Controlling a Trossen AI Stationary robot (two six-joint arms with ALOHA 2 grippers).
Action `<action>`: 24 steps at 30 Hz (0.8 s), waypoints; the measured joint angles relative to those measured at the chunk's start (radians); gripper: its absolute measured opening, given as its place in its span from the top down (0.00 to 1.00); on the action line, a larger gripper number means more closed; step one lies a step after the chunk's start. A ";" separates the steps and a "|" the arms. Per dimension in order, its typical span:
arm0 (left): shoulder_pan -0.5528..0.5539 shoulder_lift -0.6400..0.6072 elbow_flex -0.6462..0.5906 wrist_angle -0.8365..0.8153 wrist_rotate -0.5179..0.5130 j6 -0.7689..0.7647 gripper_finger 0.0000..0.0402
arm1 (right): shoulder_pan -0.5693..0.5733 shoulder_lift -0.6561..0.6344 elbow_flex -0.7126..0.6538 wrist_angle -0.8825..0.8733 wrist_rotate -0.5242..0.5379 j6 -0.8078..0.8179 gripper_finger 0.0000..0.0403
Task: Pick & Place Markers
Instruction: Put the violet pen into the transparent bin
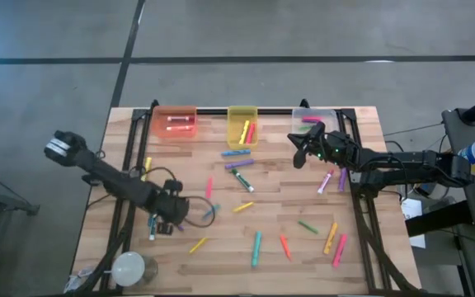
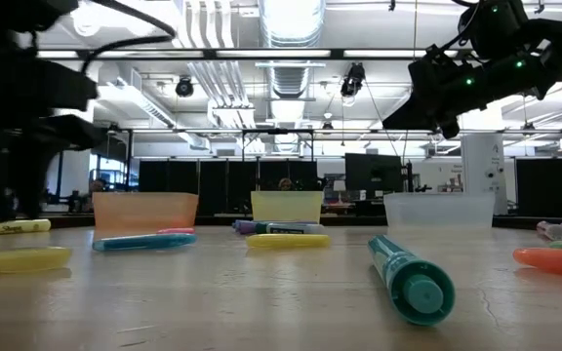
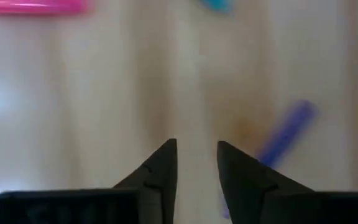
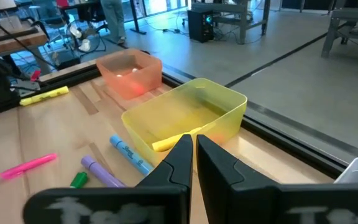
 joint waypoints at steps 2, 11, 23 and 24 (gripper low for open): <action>-0.045 0.004 0.000 0.000 0.035 -0.015 0.72 | 0.000 0.000 0.000 0.000 0.000 0.000 0.96; -0.118 0.007 -0.007 0.004 0.043 -0.073 0.71 | 0.000 0.000 0.000 0.000 0.001 -0.002 0.96; -0.118 0.127 -0.005 0.016 0.063 -0.047 0.72 | 0.000 0.000 0.000 0.000 0.001 -0.001 0.96; -0.117 0.140 -0.005 0.016 0.064 -0.047 0.72 | 0.000 0.000 0.000 0.000 0.001 -0.001 0.96</action>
